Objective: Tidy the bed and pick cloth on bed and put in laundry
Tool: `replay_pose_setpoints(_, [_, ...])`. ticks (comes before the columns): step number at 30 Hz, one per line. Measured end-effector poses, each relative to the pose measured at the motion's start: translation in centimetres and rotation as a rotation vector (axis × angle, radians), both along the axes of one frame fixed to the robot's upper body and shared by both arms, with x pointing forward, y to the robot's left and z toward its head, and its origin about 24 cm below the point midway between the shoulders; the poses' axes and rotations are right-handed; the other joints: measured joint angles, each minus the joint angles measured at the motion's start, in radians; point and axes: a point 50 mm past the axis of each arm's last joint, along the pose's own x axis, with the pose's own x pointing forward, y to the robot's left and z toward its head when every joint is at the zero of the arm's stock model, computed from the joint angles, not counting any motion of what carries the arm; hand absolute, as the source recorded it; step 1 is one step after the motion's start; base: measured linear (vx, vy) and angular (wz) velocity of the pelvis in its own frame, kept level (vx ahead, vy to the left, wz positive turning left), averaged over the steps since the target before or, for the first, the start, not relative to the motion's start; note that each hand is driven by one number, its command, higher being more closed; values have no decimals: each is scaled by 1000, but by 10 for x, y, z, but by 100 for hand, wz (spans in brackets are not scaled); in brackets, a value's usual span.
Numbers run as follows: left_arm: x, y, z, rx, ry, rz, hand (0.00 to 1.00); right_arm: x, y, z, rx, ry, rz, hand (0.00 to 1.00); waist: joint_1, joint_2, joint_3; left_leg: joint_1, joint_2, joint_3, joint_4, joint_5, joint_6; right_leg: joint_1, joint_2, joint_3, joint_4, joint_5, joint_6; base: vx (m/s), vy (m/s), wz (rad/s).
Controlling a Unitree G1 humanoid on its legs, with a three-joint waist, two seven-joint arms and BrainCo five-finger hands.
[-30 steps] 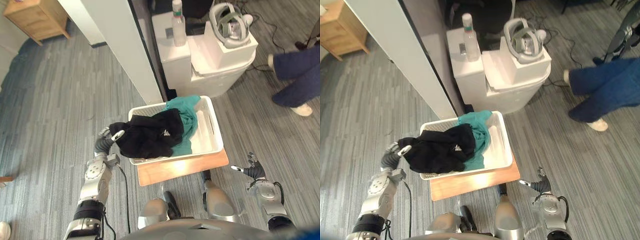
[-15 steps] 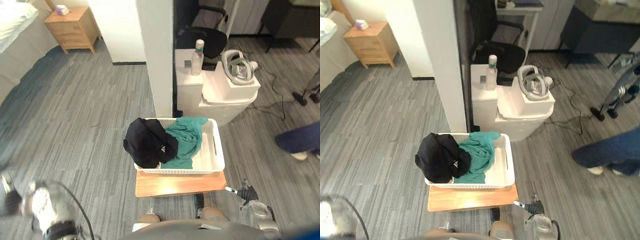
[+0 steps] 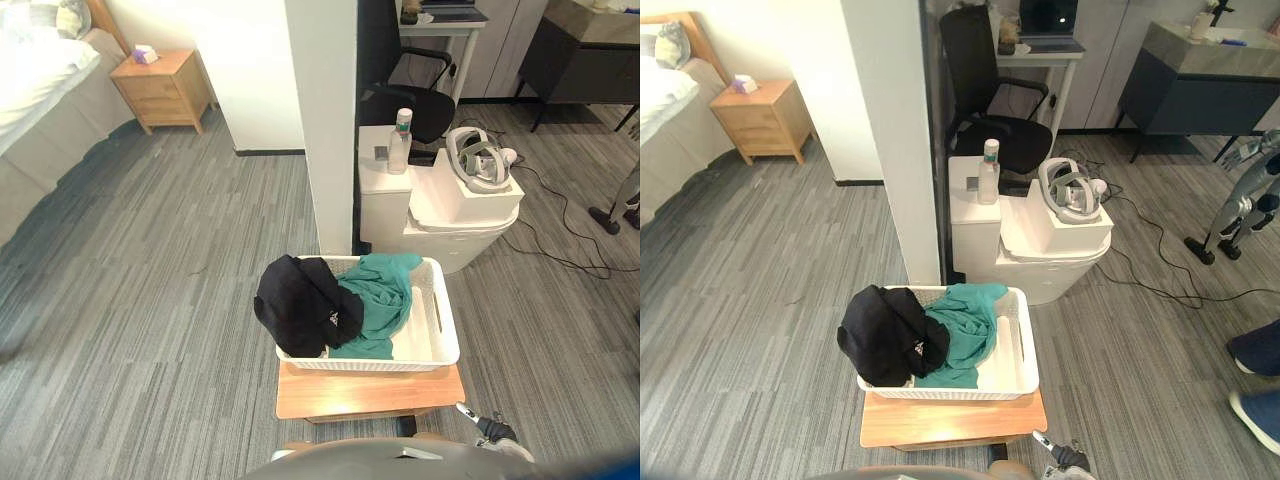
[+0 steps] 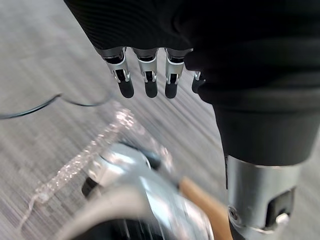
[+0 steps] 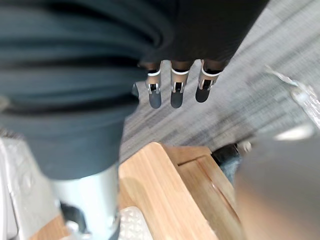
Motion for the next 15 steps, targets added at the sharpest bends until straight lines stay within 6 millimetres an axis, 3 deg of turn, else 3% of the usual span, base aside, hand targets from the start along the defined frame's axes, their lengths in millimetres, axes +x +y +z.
replay_pose_setpoints(4, [21, 4, 1, -75, -73, -227, 0, 2, 4, -1, 19, 6, 0, 0, 3, -1, -1, 1, 19, -2, -1, -1, -10, -3, 17, -7, -1, -11, -10, 9, -61, 2])
replay_pose_setpoints(8, [32, 0, 4, -306, -117, -387, 0, 2, 9, -3, 51, 27, 16, 0, -2, -2, -2, 6, 36, 2, 0, -7, -24, -5, 40, -1, -1, -13, -15, 55, -48, -8])
replay_pose_setpoints(12, [33, 19, 11, -433, -94, -428, 0, 5, 9, -3, 57, 34, 45, 0, -17, -3, 0, 6, 37, 4, 1, -8, -25, -8, 44, 1, 3, -10, -14, 34, -20, -7])
replay_pose_setpoints(15, [30, 22, 13, -451, -75, -382, 0, 7, 9, -3, 59, 35, 65, 0, -24, -7, 4, 18, 27, 10, 1, -8, -25, 0, 36, 1, -1, -3, -6, -42, -10, -8])
